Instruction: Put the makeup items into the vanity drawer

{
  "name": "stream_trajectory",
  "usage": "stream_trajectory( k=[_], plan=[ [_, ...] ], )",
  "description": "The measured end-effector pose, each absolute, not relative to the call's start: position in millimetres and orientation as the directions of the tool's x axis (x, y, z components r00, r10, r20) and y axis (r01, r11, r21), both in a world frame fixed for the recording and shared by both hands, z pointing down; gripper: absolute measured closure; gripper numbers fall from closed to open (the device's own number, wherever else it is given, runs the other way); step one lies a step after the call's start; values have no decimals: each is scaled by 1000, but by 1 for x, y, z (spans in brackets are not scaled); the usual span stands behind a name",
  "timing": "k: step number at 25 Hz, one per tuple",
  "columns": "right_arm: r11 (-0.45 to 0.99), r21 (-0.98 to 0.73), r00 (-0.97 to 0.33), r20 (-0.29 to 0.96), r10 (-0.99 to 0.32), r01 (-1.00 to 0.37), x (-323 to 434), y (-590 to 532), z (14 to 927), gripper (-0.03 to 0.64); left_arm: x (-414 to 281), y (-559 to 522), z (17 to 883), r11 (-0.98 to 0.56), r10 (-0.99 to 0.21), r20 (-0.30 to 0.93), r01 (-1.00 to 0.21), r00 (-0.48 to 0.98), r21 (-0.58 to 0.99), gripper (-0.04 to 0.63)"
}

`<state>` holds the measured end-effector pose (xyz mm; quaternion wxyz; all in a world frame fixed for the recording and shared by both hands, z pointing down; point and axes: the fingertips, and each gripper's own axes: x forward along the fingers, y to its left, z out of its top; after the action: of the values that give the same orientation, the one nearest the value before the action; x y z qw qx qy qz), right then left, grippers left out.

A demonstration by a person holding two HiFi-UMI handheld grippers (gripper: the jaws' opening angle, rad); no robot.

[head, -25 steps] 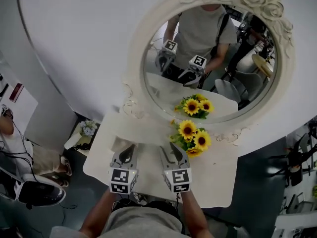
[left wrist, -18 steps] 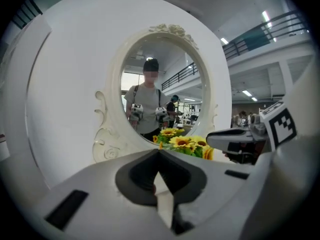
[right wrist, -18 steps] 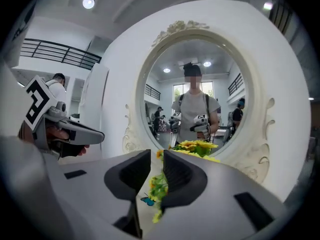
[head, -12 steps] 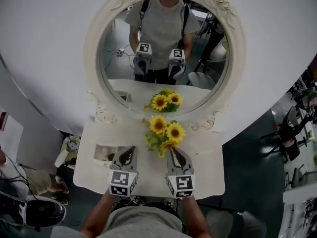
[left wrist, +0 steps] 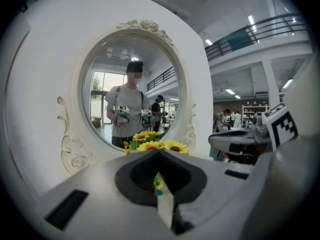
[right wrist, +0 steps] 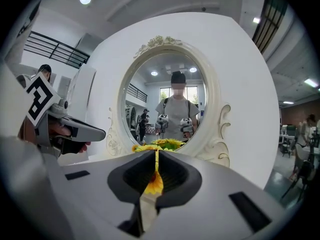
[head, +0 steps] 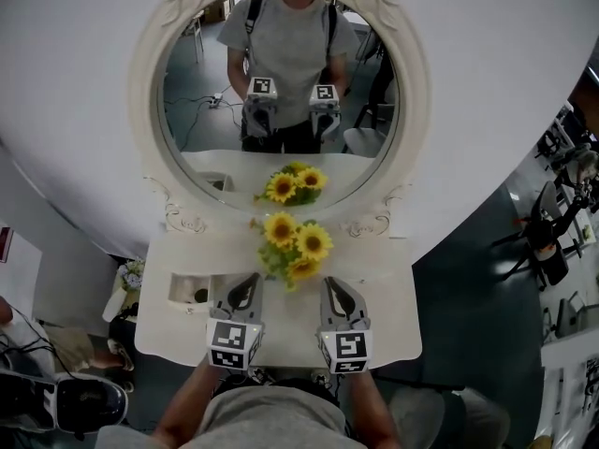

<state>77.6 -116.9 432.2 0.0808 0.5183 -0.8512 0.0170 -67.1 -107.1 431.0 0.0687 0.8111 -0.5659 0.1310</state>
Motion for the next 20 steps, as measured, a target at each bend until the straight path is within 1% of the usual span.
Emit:
stream_trajectory(
  k=[20],
  plan=[
    [466,55,-454,155,-878,-883,79,-124,431,594,-67,-112,432,-330,-905,297,-943,305,-37,595]
  ],
)
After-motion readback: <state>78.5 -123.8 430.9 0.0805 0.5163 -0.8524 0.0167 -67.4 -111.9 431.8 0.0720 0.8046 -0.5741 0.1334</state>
